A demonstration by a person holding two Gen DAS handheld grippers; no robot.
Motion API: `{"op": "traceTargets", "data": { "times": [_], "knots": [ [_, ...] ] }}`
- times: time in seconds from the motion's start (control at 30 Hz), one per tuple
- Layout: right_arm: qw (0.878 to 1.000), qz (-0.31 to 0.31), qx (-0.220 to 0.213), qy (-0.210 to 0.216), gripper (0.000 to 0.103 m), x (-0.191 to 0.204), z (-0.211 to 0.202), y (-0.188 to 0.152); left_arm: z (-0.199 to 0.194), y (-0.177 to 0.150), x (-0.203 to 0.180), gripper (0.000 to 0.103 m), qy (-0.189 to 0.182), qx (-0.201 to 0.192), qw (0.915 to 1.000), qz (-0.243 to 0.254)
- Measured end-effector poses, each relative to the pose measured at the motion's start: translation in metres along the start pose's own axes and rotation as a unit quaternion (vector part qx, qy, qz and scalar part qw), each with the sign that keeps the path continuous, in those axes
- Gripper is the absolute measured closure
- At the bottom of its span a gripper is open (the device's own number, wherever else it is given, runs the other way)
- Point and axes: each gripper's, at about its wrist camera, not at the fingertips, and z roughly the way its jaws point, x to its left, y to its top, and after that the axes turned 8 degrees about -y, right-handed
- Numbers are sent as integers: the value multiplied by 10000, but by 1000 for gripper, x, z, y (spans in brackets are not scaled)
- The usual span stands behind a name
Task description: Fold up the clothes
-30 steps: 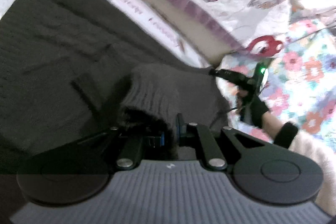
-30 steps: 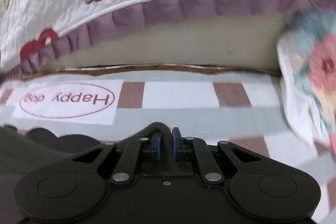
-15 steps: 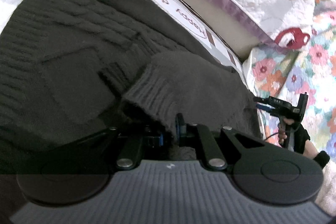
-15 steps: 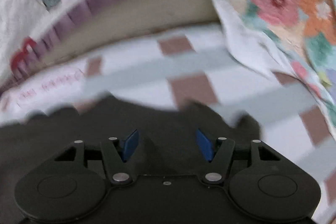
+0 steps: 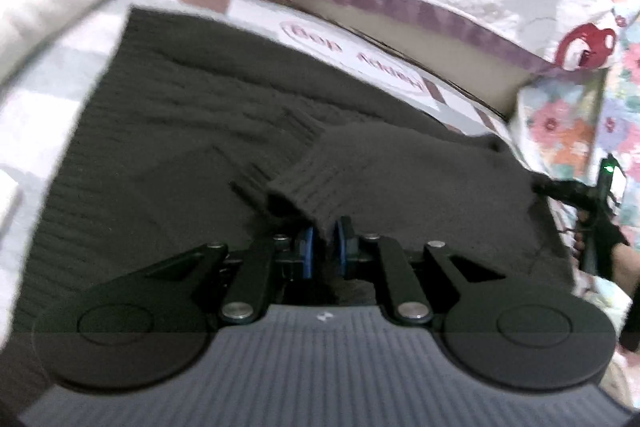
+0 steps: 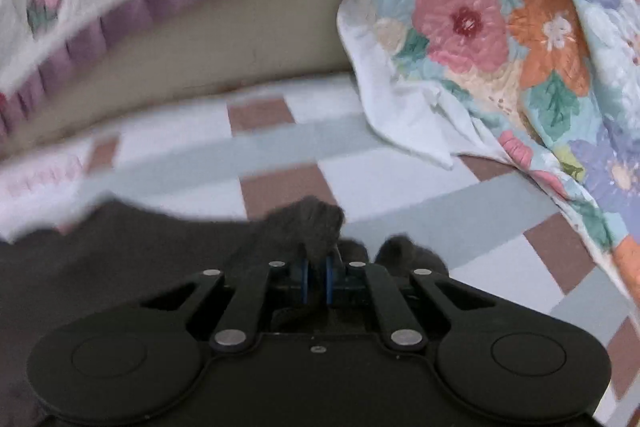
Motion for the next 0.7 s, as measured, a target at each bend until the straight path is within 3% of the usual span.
{"op": "traceTargets", "data": {
  "times": [0.07,0.13,0.2,0.27,0.33,0.43,0.53,0.6,0.7],
  "knots": [
    [9993,-285,-2,-250,90,8,-5,-2,-4,3,4,92,157,-189,9997,-27],
    [9987,-260,-121,-428,66,10,-21,-6,-7,7,10,92,564,-314,9979,-40],
    [9970,-105,-450,-613,60,7,-47,-12,-12,11,18,92,782,-439,9958,-165],
    [9982,-12,-590,-141,58,9,-73,-20,-19,16,29,92,603,-618,9952,-458],
    [9978,128,-414,497,55,15,-94,-27,-26,20,37,92,283,-817,9933,-761],
    [9889,81,-161,1478,50,34,-126,-45,-18,19,25,91,-214,-637,9974,-275],
    [9718,-256,423,2306,47,58,-138,-70,3,10,9,88,-173,-107,9996,201],
    [9697,-449,527,2342,47,60,-150,-78,6,8,-1,87,14,-64,9986,534],
    [9681,-421,461,2425,47,29,-176,-78,4,6,-7,78,43,-92,9974,713]
  ]
}}
